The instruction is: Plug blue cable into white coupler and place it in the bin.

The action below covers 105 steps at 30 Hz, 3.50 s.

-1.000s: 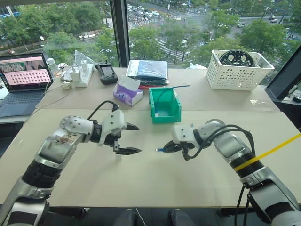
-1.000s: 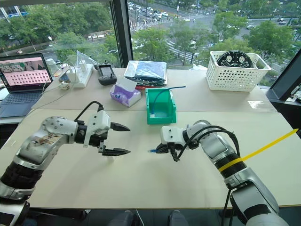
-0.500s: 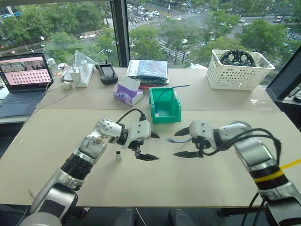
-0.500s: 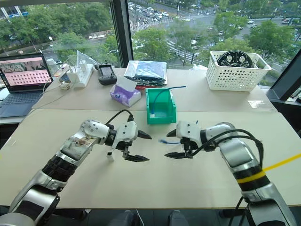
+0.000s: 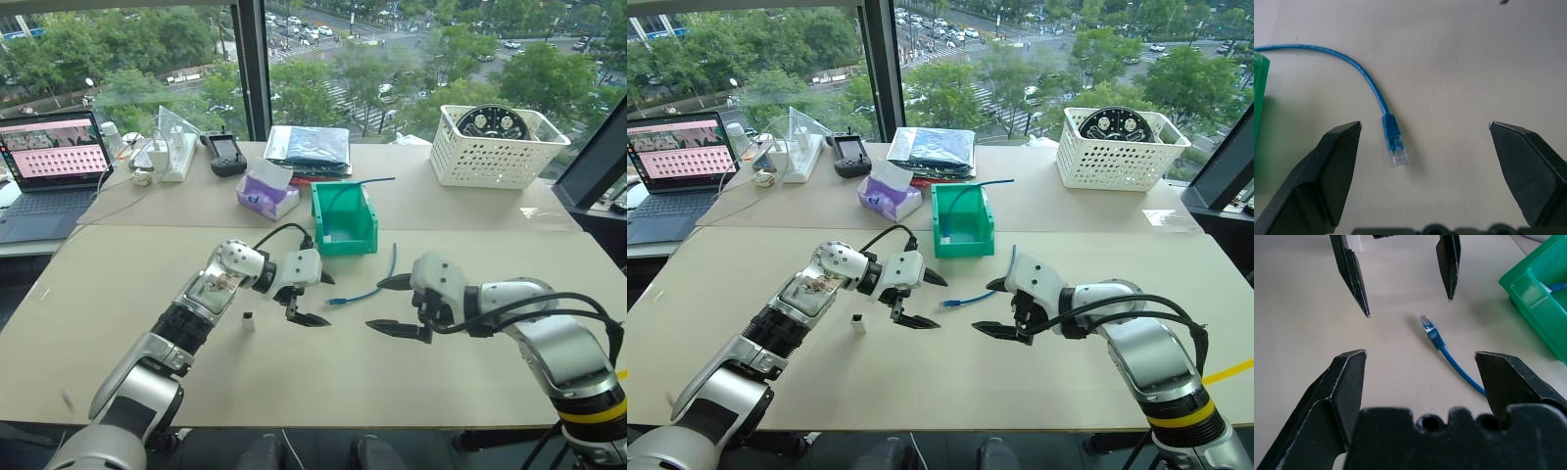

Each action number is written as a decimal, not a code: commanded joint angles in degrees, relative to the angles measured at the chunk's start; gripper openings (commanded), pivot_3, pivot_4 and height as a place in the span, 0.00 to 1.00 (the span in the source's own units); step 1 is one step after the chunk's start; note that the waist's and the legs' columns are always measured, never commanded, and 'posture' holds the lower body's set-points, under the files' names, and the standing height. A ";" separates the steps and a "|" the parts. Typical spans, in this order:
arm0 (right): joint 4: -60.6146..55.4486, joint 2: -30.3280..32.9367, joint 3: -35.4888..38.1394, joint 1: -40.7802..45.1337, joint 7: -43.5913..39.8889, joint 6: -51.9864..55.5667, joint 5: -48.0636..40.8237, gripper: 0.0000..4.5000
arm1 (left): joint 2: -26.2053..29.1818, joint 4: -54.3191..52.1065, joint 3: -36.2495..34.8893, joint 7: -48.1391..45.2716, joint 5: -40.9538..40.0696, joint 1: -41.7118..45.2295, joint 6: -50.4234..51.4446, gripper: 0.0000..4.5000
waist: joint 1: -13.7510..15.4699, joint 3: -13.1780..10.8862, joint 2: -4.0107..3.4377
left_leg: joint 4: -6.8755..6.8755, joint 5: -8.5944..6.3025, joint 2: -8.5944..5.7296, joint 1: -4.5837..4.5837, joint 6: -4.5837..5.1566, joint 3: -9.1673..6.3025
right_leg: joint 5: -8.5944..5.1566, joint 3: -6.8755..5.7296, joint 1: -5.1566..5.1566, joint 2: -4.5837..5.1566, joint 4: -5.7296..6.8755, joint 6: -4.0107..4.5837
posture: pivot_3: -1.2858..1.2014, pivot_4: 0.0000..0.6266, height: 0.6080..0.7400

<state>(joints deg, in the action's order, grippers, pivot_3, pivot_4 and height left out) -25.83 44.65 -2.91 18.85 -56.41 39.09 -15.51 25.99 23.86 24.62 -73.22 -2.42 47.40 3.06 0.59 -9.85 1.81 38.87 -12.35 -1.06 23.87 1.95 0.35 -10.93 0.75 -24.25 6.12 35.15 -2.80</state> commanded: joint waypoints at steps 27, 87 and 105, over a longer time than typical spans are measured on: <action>-6.70 3.00 5.56 -6.85 10.01 5.10 -4.10 0.93 | -7.45 18.48 -0.65 6.07 8.28 4.43 -1.85 0.02 | -0.03 0.02 0.02 | 0.23 0.01 0.04 0.06 0.04 -0.07 | -0.08 -0.04 0.10 -0.01 -0.01 -0.46 | 0.52 0.24 1.00; -3.04 -27.44 13.93 -11.79 82.93 0.98 -87.28 0.00 | -7.19 -24.31 -6.45 12.47 -10.81 -1.22 35.17 0.24 | -1.34 0.02 -0.09 | 0.04 0.02 0.04 0.23 0.04 -0.24 | 0.11 0.03 -0.05 -0.05 -0.13 -0.12 | 0.52 0.24 1.00; 17.30 -16.11 13.79 5.88 70.09 6.62 -85.59 0.00 | 15.51 -45.60 -39.86 17.06 -30.98 -12.89 58.32 1.00 | -2.30 -0.05 -0.16 | -0.05 0.01 0.12 0.24 0.06 -0.21 | 0.11 0.05 -0.14 -0.14 -0.13 -0.02 | 0.52 0.24 1.00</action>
<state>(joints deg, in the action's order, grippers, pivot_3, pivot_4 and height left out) -10.12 27.74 11.26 22.61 16.95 43.87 -102.40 39.68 -18.30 -8.98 -57.90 -30.10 35.36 58.35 -1.71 -9.90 1.66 38.81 -12.34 -0.94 24.10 2.01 0.17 -10.82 0.83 -24.40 5.99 35.03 -2.82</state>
